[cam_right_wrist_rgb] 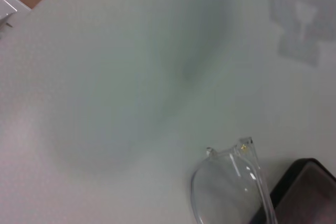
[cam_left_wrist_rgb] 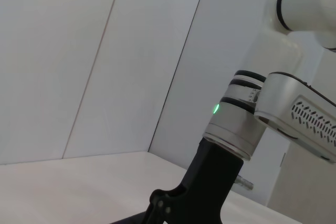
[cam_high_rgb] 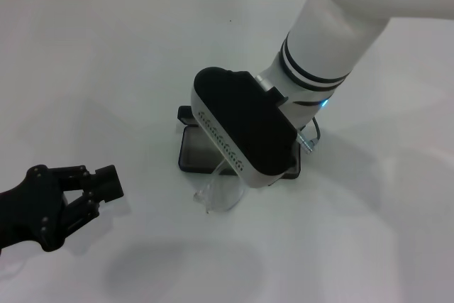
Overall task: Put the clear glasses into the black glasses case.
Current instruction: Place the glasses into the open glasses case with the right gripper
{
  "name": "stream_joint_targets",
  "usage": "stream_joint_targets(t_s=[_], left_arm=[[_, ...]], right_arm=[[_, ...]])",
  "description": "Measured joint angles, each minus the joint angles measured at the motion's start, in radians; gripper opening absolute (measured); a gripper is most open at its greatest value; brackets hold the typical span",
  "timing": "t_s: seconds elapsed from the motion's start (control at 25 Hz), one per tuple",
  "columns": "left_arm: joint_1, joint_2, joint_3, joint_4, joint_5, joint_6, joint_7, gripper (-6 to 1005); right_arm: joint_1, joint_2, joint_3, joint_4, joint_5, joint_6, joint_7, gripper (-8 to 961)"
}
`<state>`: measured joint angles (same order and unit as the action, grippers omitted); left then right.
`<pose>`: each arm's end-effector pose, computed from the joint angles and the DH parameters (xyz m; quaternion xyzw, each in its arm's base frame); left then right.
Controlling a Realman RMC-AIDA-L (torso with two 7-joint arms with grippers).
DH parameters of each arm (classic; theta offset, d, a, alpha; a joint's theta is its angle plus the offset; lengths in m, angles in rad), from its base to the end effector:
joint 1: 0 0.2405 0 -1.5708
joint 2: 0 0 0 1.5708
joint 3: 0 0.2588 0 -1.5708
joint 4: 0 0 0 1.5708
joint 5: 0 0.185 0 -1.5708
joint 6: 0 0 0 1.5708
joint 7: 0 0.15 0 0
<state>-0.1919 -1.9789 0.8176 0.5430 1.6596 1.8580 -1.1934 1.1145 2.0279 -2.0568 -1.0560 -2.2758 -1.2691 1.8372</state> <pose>-0.2976 0.2043 0.0302 -0.8920 -0.2313 -0.3692 0.1204 0.0696 0.3355 -0.1104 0.8988 0.3494 0.2634 0.0257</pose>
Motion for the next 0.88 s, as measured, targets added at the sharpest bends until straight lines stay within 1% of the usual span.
stream_joint_targets(t_s=[0.64,0.88], left_arm=[[0.006,-0.004,0.000,-0.003,0.000,-0.002,0.022,197],[0.008,-0.006,0.000,-0.005,0.000,-0.002,0.023,198]], right_arm=[[0.006,0.000,-0.033,0.018,0.004,0.012,0.005,570],[0.007,0.000,-0.034,0.018,0.004,0.013,0.010,453]])
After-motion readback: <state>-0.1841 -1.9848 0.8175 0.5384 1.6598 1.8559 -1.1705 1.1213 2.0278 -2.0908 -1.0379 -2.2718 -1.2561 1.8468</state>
